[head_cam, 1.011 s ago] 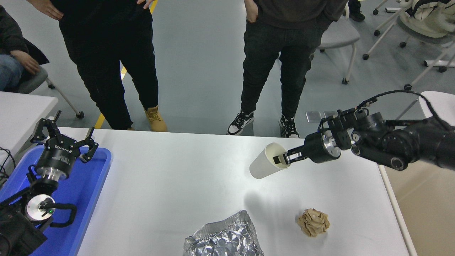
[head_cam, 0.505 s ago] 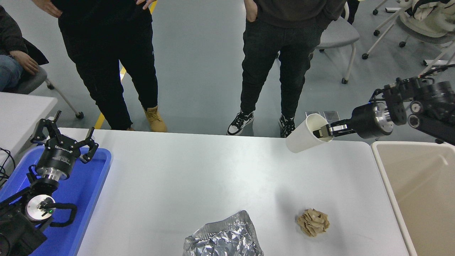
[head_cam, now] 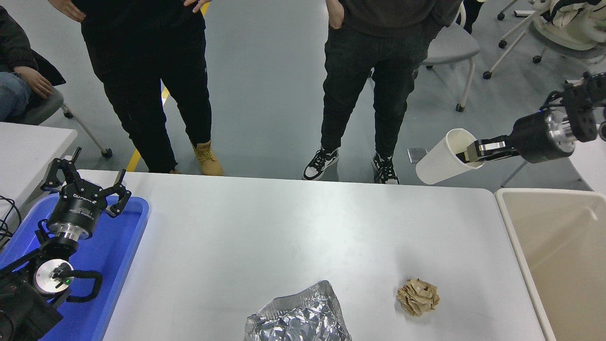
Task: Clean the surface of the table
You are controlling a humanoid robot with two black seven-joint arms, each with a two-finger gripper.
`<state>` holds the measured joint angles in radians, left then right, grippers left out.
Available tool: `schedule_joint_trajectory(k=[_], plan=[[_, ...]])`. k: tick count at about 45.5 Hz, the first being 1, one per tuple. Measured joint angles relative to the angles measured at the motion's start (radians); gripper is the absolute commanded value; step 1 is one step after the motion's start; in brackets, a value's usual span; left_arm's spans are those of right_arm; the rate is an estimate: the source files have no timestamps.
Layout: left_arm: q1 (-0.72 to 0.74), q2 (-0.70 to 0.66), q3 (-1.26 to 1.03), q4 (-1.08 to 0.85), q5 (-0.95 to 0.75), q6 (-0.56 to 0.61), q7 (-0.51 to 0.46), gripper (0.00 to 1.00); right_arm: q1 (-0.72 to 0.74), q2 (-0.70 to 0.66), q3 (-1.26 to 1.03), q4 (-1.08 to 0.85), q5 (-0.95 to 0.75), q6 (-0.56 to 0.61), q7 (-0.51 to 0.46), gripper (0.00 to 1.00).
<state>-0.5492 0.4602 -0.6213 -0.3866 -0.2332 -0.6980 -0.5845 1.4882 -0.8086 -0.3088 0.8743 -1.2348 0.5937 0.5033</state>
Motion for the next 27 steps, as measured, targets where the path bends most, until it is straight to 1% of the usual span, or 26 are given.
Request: schedule_joint_trajectory(k=[15, 27], plan=[[0.0, 0.0, 0.0, 0.0, 0.0, 0.0, 0.0, 1.0, -0.043, -0.043, -0.049, -0.16, -0.002, 0.005, 0.001, 0.0], [0.0, 0.0, 0.0, 0.0, 0.0, 0.0, 0.0, 1.0, -0.09, -0.054, -0.099, -0.333, 0.007, 0.004, 0.002, 0.0]])
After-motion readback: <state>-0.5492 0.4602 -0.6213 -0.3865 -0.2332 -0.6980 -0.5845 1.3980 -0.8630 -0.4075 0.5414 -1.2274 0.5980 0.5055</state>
